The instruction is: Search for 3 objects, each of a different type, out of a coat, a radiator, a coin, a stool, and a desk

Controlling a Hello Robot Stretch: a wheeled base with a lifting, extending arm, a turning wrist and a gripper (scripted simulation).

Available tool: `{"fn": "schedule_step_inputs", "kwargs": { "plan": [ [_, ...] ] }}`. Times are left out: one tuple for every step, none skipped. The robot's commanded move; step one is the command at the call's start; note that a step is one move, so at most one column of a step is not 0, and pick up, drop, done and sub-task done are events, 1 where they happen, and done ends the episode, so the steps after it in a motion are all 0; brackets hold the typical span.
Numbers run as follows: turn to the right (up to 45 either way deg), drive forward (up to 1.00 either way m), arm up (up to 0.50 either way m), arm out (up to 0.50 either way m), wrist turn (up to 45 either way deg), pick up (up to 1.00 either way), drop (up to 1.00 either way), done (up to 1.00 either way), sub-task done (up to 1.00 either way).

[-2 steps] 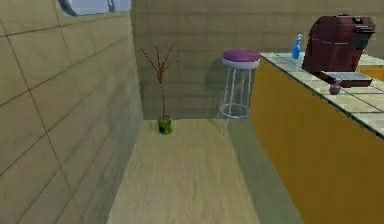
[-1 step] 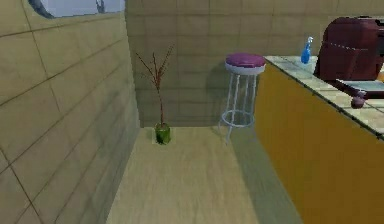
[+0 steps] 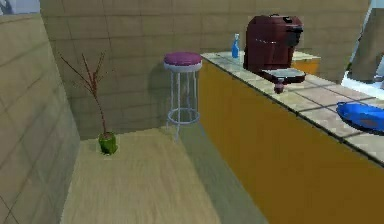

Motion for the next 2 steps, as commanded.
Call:
{"fn": "schedule_step_inputs", "kwargs": {
  "plan": [
    [0.0, 1.0, 0.0, 0.0, 0.0, 0.0, 0.0, 0.0, 0.0],
    [12.0, 0.0, 0.0, 0.0, 0.0, 0.0, 0.0, 0.0, 0.0]
  ]
}}
